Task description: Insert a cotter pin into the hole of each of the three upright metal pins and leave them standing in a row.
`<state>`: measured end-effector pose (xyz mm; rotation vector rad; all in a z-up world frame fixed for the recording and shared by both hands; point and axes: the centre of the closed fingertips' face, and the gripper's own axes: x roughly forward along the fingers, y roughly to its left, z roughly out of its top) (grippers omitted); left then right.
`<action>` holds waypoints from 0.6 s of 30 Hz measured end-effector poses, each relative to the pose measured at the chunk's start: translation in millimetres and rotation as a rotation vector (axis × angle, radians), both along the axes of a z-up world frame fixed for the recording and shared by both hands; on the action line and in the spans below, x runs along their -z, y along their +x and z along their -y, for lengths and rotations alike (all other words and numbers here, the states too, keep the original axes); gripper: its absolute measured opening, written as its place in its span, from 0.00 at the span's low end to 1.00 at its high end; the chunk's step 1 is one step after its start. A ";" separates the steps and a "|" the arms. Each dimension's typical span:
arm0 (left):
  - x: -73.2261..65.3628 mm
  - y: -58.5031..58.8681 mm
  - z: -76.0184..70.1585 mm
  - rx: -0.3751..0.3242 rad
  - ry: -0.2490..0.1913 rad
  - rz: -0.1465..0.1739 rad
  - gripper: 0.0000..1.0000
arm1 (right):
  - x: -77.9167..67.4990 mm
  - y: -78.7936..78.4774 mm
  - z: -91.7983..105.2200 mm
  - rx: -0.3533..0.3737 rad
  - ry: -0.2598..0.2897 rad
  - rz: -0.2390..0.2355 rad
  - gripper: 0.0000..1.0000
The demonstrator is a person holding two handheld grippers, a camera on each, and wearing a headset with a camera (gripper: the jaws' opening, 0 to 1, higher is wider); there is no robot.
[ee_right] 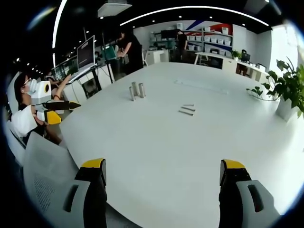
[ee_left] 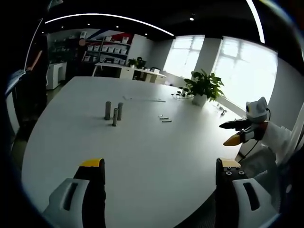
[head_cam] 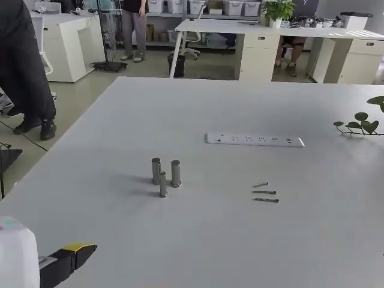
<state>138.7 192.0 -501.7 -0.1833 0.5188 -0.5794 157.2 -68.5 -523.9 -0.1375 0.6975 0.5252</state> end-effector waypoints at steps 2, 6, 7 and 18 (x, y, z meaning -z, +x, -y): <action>-0.9 0.8 0.4 0.000 -0.004 0.007 0.98 | -0.6 1.0 -0.3 -0.003 -0.002 0.000 0.98; 1.4 1.2 0.4 0.005 0.006 -0.001 0.99 | 0.1 2.2 -0.8 -0.003 0.003 -0.003 0.97; 3.5 0.7 0.5 0.011 0.015 -0.009 0.99 | 0.9 2.1 -0.7 -0.002 0.002 -0.004 0.97; 3.9 8.6 -2.3 0.001 0.016 0.000 0.99 | 3.6 1.5 3.8 0.015 -0.001 -0.013 0.97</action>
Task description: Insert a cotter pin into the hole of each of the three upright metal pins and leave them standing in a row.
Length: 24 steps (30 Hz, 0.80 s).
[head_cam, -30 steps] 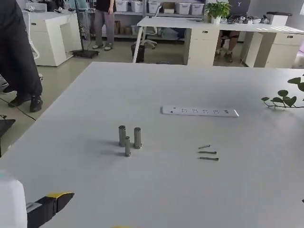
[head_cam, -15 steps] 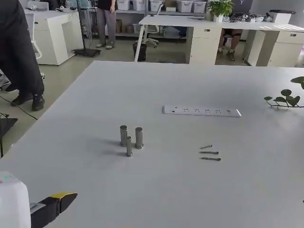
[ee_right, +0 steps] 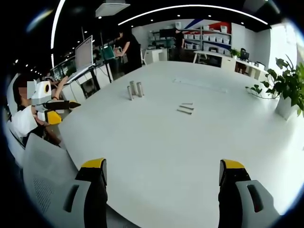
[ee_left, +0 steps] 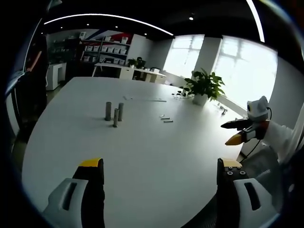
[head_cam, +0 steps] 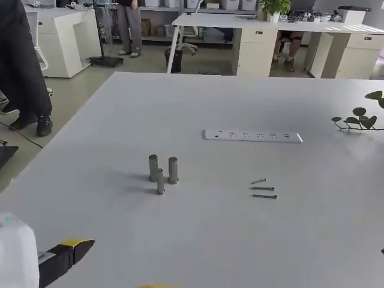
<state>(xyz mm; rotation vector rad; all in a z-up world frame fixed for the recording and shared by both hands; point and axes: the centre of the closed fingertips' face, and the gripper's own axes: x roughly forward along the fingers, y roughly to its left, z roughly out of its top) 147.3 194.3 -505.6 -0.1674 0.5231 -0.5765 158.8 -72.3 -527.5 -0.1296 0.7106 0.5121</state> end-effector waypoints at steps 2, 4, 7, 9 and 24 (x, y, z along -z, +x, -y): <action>0.1 3.0 -1.5 -0.005 0.001 0.002 0.99 | 0.1 -0.3 0.0 0.002 0.000 -0.001 0.97; -0.1 6.4 -2.9 -0.010 0.002 0.008 0.99 | 0.6 -0.4 0.2 0.004 -0.002 -0.004 0.97; 0.4 12.0 -5.3 -0.013 0.005 0.010 0.99 | 0.6 0.0 0.4 0.008 -0.002 -0.005 0.97; 1.0 15.2 -7.2 -0.016 0.004 0.009 0.99 | 0.7 1.0 1.3 0.014 -0.004 -0.006 0.97; 7.4 41.4 -6.7 0.014 0.021 0.003 0.99 | 2.5 3.2 7.0 0.044 -0.013 -0.014 0.97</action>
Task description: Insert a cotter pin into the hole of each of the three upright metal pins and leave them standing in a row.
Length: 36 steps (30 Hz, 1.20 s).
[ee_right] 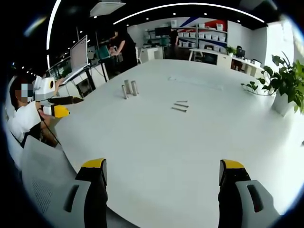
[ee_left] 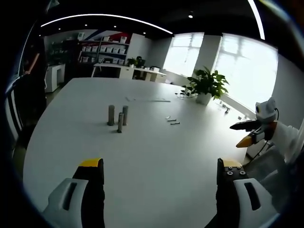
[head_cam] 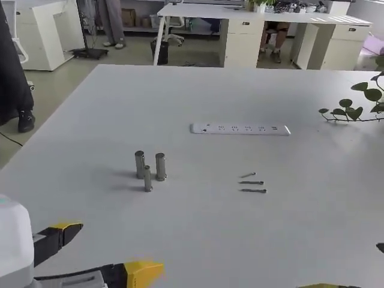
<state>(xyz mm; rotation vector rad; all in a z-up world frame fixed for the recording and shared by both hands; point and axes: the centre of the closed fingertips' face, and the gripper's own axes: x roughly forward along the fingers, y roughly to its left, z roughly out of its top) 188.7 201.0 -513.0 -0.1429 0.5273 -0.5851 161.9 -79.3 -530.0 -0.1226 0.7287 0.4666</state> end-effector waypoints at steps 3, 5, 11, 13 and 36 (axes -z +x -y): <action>-1.4 9.5 -1.6 0.002 0.004 0.014 0.99 | 0.5 -0.4 0.4 -0.003 0.000 -0.004 0.97; -1.7 16.1 -2.9 0.005 0.013 0.018 0.99 | 0.7 -0.9 0.7 -0.003 0.000 -0.005 0.97; -3.0 37.7 -6.6 0.016 0.040 0.040 0.97 | -0.7 -1.9 1.3 0.002 0.001 -0.006 0.97; -3.2 44.4 -7.7 0.017 0.048 0.045 0.95 | -1.5 -1.7 2.2 0.005 0.000 -0.004 0.97; 19.0 119.6 -1.1 0.027 0.099 0.058 0.75 | 0.2 0.0 8.6 0.005 -0.002 -0.019 0.96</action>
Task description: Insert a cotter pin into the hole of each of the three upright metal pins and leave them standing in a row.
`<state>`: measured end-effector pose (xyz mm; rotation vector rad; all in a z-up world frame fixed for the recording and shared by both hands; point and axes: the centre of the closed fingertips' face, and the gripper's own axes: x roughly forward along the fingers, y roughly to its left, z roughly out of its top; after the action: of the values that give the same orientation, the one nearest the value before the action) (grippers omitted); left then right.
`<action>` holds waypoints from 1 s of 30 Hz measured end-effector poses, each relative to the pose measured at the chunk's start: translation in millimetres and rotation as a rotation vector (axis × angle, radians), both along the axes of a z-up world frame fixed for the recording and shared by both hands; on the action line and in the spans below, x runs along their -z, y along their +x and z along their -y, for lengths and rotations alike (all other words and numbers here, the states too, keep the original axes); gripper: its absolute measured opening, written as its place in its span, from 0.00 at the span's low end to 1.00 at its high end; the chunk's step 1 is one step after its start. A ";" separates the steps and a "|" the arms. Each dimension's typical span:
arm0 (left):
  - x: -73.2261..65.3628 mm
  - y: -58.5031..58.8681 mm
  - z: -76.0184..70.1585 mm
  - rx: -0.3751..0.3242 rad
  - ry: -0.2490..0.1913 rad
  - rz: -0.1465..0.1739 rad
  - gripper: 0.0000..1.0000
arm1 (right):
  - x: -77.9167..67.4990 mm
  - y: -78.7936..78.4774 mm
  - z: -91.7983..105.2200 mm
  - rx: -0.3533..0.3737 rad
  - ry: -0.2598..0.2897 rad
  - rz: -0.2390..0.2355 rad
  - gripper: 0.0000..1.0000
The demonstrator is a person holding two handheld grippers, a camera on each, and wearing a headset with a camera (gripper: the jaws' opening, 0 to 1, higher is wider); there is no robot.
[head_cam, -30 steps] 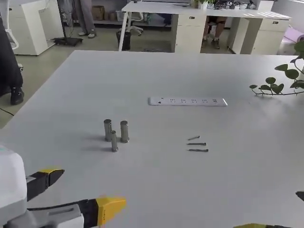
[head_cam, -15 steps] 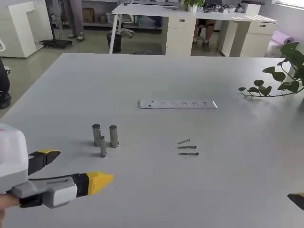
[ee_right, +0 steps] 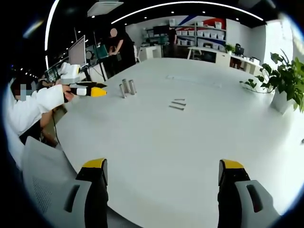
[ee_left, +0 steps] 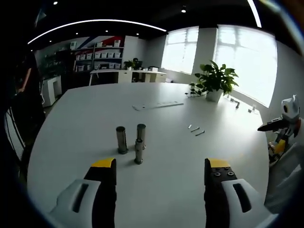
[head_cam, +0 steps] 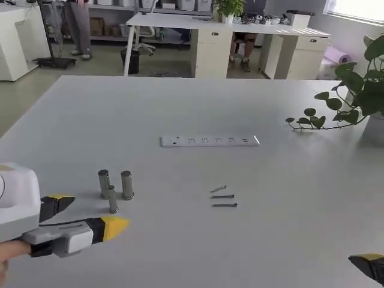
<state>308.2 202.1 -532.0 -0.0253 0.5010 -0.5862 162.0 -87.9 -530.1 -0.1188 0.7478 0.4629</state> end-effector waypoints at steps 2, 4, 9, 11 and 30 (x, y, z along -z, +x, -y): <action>5.1 4.3 -0.2 0.010 0.005 0.001 0.74 | 1.1 -0.7 0.4 0.001 0.002 -0.003 0.96; 12.9 6.6 -1.3 0.021 0.024 -0.012 0.72 | 3.5 -2.4 0.2 0.002 0.005 -0.017 0.95; 20.8 13.6 -1.1 0.027 0.028 -0.025 0.69 | 3.5 -1.3 1.4 0.008 0.012 -0.018 0.95; 21.9 16.2 0.1 0.026 0.027 -0.027 0.66 | 3.0 -0.9 2.0 0.007 0.010 -0.017 0.95; 39.3 40.1 22.2 0.019 -0.078 -0.075 0.45 | 7.2 1.8 -4.6 -0.006 0.020 -0.034 0.94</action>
<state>348.4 179.9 -571.3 -0.1166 0.5513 -0.6246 163.8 -83.2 -537.4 -0.0943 0.7760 0.4789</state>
